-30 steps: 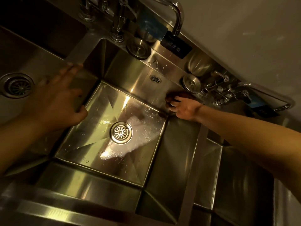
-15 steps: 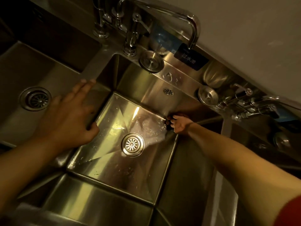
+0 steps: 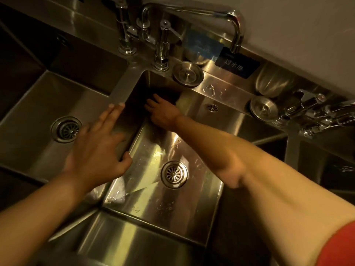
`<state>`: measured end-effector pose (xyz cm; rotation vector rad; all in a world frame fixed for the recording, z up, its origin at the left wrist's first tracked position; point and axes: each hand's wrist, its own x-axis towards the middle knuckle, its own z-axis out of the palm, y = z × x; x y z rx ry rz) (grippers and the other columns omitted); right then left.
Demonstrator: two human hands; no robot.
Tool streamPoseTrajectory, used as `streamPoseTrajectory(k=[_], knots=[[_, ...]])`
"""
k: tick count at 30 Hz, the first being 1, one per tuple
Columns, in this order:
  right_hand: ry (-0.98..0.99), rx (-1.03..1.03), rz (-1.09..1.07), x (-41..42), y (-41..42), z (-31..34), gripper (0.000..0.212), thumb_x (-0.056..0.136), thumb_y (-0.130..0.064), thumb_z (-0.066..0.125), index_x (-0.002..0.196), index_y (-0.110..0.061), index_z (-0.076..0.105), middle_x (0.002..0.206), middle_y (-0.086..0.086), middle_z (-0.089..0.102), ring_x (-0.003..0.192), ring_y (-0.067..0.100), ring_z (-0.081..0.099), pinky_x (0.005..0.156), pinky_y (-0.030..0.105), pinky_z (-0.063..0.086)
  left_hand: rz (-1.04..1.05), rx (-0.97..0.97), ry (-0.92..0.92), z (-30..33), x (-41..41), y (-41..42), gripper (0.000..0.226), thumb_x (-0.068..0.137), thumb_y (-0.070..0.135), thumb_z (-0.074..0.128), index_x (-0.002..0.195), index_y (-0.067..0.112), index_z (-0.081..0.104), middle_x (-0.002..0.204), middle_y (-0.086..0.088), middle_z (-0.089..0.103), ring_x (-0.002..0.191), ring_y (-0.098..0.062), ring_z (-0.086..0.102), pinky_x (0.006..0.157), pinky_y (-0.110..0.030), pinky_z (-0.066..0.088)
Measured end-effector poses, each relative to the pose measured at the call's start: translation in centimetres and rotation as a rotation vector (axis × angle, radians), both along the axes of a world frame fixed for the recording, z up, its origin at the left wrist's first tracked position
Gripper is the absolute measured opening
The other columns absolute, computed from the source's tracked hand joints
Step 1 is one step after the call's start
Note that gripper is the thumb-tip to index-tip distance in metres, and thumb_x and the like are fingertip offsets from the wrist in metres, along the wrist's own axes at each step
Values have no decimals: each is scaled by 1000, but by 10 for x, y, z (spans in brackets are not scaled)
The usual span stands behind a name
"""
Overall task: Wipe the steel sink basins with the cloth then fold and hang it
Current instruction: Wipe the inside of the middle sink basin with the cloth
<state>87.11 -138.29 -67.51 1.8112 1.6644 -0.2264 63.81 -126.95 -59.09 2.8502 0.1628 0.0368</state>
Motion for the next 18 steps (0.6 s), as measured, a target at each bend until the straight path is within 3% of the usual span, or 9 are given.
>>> streamPoseTrajectory(k=[4, 7, 9, 11, 13, 18], knots=[[-61, 71, 38, -2, -35, 0, 39, 103, -17, 42, 135, -15, 63, 161, 13, 37, 152, 37, 23, 124, 56, 10, -4, -3, 6, -3, -2, 3, 34, 70, 51, 61, 82, 22, 73, 175, -4, 13, 161, -24, 15, 102, -59, 43], [-42, 82, 46, -9, -103, 6, 33, 96, -23, 49, 109, -27, 79, 134, -4, 67, 134, 21, 55, 117, 40, 39, 3, -2, 16, -5, -3, 5, 34, 72, 54, 59, 82, 24, 73, 175, -1, 8, 161, -21, 9, 105, -60, 42], [-136, -51, -1, -10, -153, 5, 28, 98, -33, 55, 115, -31, 76, 135, -12, 64, 138, 16, 51, 117, 35, 38, 3, -4, 11, -5, -3, 5, 34, 72, 55, 59, 81, 25, 72, 175, -1, 9, 161, -21, 9, 104, -60, 41], [-73, -307, -164, -10, -198, -10, 37, 105, -29, 46, 138, -22, 62, 157, 0, 43, 152, 28, 25, 123, 46, 21, 2, -11, 10, -4, -3, 4, 33, 72, 54, 59, 81, 25, 72, 175, -1, 10, 161, -21, 10, 103, -60, 41], [-74, -400, -373, -20, -228, -10, 38, 103, -27, 48, 139, -23, 59, 161, 4, 34, 151, 30, 20, 120, 50, 21, -1, -17, 6, -4, -4, 4, 35, 72, 54, 59, 81, 24, 73, 175, -2, 11, 161, -21, 11, 104, -61, 42], [24, -90, -1051, -53, -248, -26, 46, 99, -18, 50, 145, -23, 47, 154, 7, 35, 139, 33, 34, 112, 50, 34, -2, -9, 15, -3, -3, 4, 35, 74, 56, 58, 83, 25, 73, 175, -1, 8, 162, -21, 8, 106, -61, 40]])
